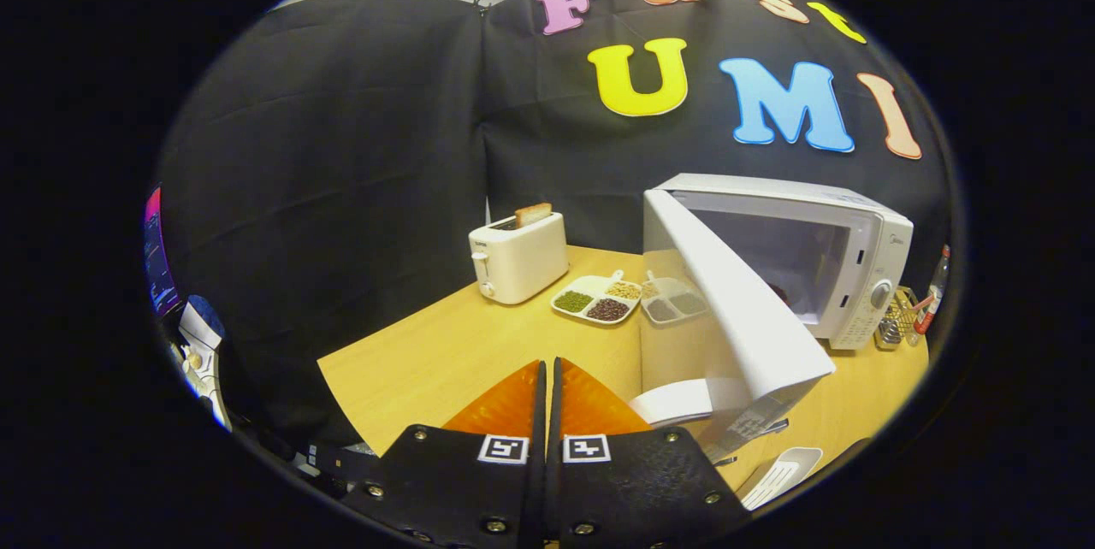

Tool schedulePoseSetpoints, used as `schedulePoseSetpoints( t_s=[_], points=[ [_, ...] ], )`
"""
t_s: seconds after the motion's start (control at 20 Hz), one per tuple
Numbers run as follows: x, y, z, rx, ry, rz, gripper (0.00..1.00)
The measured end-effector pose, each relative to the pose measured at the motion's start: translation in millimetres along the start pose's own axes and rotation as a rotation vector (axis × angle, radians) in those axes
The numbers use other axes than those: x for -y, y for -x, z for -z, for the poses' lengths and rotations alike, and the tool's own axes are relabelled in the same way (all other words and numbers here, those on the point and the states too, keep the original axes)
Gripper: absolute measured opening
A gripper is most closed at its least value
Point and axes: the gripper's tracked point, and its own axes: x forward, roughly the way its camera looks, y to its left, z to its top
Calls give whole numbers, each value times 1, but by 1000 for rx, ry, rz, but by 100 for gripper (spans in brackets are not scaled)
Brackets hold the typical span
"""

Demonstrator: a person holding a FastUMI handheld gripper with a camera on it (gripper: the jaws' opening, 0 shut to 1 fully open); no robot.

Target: Open the microwave, put the food inside, and close the microwave door.

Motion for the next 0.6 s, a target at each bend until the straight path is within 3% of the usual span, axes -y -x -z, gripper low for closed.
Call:
schedulePoseSetpoints(
  t_s=[0.6],
  points=[
    [98,-5,-5,-20,-5,162,1]
  ],
)
